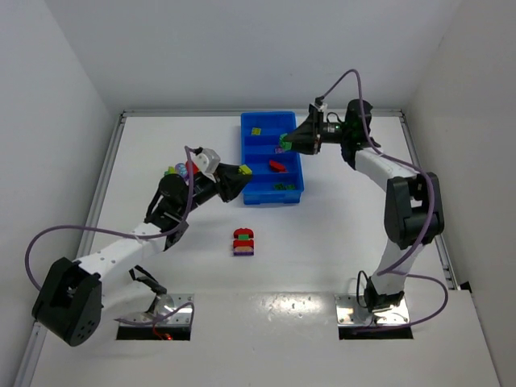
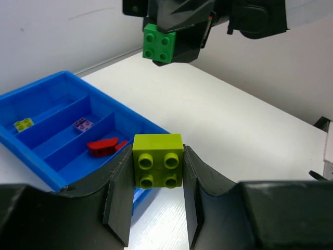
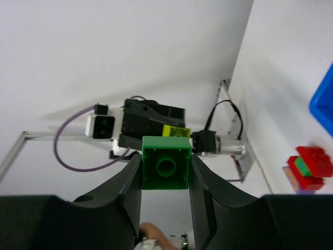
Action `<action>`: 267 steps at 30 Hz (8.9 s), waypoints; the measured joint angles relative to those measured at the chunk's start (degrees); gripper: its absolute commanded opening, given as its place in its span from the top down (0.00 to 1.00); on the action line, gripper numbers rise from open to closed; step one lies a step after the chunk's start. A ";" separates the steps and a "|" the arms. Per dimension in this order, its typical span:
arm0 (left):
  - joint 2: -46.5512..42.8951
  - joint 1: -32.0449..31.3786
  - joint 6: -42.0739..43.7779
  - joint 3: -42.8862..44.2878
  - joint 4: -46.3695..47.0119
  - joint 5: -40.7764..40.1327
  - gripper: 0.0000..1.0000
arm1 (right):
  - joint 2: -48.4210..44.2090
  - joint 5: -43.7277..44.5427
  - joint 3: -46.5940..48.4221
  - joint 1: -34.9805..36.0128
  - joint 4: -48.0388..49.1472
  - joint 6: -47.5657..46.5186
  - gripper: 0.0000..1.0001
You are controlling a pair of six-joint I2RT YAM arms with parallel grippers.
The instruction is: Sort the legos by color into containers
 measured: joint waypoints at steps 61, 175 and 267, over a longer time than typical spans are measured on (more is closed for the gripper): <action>48.46 9.88 1.42 58.10 -36.26 -2.82 1.00 | -0.72 67.89 16.79 13.94 -58.21 -81.00 0.00; 1.09 51.17 22.95 28.39 -85.18 37.81 0.01 | 14.05 40.06 22.16 35.80 -103.71 -200.06 0.47; 7.21 20.59 26.01 20.61 -80.98 41.13 0.06 | -16.17 41.66 -6.64 39.85 -67.60 -147.29 1.00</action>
